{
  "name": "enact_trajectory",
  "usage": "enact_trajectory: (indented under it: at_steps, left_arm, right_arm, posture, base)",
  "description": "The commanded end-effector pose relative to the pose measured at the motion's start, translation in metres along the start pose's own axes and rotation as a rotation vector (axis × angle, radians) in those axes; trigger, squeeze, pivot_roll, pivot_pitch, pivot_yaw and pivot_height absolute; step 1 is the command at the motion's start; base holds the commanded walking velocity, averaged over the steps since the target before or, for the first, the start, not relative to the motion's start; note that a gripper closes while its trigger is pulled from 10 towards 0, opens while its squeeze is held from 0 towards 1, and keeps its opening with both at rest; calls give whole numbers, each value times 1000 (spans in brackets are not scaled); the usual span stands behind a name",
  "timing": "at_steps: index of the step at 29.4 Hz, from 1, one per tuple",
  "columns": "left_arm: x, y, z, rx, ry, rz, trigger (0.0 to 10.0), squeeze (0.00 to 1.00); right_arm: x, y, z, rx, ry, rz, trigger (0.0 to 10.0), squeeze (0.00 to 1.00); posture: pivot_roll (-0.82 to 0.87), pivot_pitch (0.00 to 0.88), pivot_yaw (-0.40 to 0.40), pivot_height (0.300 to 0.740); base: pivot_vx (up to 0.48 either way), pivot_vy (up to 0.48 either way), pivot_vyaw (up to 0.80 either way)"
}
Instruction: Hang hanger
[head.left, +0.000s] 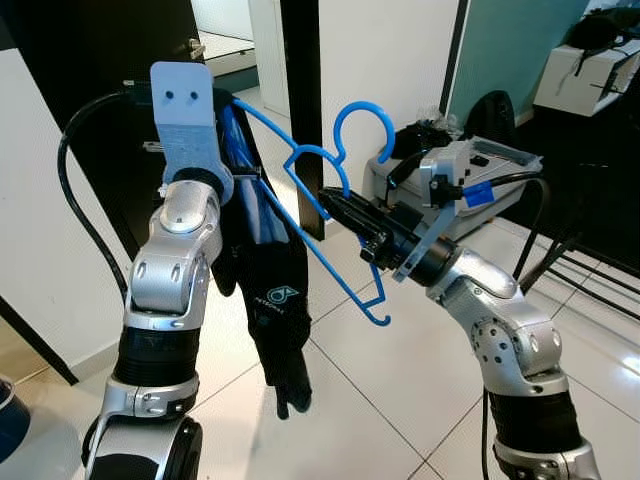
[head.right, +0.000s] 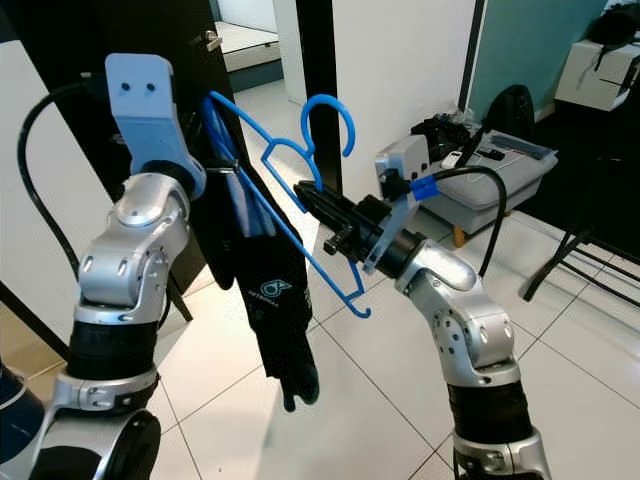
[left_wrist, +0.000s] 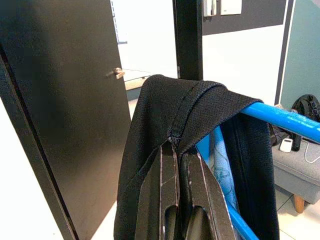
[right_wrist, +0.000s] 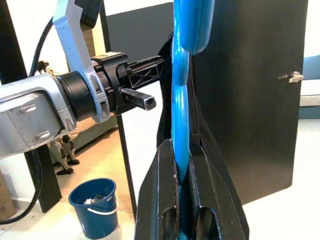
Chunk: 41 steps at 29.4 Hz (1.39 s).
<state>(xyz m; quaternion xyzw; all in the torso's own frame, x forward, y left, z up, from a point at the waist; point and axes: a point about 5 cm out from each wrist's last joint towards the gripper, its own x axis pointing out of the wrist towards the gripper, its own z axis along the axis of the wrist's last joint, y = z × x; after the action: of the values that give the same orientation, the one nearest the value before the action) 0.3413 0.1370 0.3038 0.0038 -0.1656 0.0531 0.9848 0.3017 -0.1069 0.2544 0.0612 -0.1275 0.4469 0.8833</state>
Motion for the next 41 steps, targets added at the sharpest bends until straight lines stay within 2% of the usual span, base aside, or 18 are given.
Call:
enact_trajectory:
  at_steps: [1, 4, 6, 7, 16, 20, 22, 24, 25, 26, 27, 28, 29, 30, 34, 35, 37, 41]
  left_arm:
    - [3, 4, 0, 15, 3, 16, 0, 0]
    - [2, -1, 2, 22, -10, -16, 0, 0]
    - [2, -1, 2, 22, -10, -16, 0, 0]
    - [2, -4, 3, 29, -18, -38, 0, 0]
    - [-1, -12, 5, 52, -29, -93, 0, 0]
    - [-12, -42, 3, 84, -36, -325, 0, 0]
    - [-12, -42, 3, 84, -36, -325, 0, 0]
    - [-24, -60, -4, 161, -30, -502, 706, 0]
    - [-24, -60, -4, 161, -30, -502, 706, 0]
    - [-30, -65, -9, 184, -18, -560, 2353, 0]
    - [-30, -65, -9, 184, -18, -560, 2353, 0]
    - [-35, -70, -14, 206, -4, -608, 4235, 0]
    - [-35, -70, -14, 206, -4, -608, 4235, 0]
    - [-39, -75, -20, 235, 14, -651, 9647, 0]
    - [-44, -78, -26, 272, 31, -686, 10000, 0]
    - [-46, -79, -34, 330, 50, -699, 10000, 0]
    - [-46, -79, -34, 330, 50, -699, 10000, 0]
    - [-46, -77, -46, 435, 79, -695, 10000, 0]
  right_arm:
    - [3, 6, 5, -24, -17, 25, 10000, 0]
    - [3, -3, -17, -137, 155, -34, 10000, 0]
    - [3, -3, -17, -137, 155, -34, 10000, 0]
    - [2, -5, -27, -166, 227, -51, 10000, 0]
    - [2, -12, -36, -185, 293, -95, 10000, 0]
    - [3, -18, -36, -170, 282, -137, 10000, 0]
    - [3, -18, -36, -170, 282, -137, 10000, 0]
    - [4, -20, -35, -162, 260, -153, 10000, 0]
    - [4, -20, -35, -162, 260, -153, 10000, 0]
    - [4, -21, -34, -158, 248, -162, 10000, 0]
    - [4, -21, -34, -158, 248, -162, 10000, 0]
    - [5, -23, -32, -154, 235, -171, 10000, 0]
    - [5, -23, -32, -154, 235, -171, 10000, 0]
    - [5, -24, -30, -150, 221, -181, 10000, 0]
    - [5, -25, -28, -146, 208, -189, 10000, 0]
    - [6, -27, -26, -142, 194, -198, 10000, 0]
    - [6, -27, -26, -142, 194, -198, 10000, 0]
    - [6, -29, -23, -141, 179, -206, 10000, 0]
  posture:
    - [-39, 0, 81, 731]
    - [-32, 0, 75, 731]
    - [-32, 0, 75, 731]
    - [-28, 0, 73, 731]
    - [-19, 0, 69, 731]
    - [-13, 0, 62, 731]
    - [-13, 0, 62, 731]
    - [-15, 0, 63, 731]
    - [-15, 0, 63, 731]
    - [-13, 0, 62, 731]
    - [-13, 0, 62, 731]
    - [-14, 0, 63, 731]
    - [-14, 0, 63, 731]
    - [-14, 0, 63, 731]
    - [-16, 0, 62, 731]
    - [-19, 0, 61, 731]
    - [-19, 0, 61, 731]
    - [-19, 0, 59, 731]
  base:
    - [0, 0, 0]
    - [0, 0, 0]
    - [0, 0, 0]
    - [0, 0, 0]
    - [0, 0, 0]
    - [0, 0, 0]
    - [0, 0, 0]
    - [0, 0, 0]
    - [0, 0, 0]
    - [0, 0, 0]
    - [0, 0, 0]
    - [0, 0, 0]
    - [0, 0, 0]
    - [0, 0, 0]
    - [0, 0, 0]
    - [0, 0, 0]
    - [0, 0, 0]
    - [0, 0, 0]
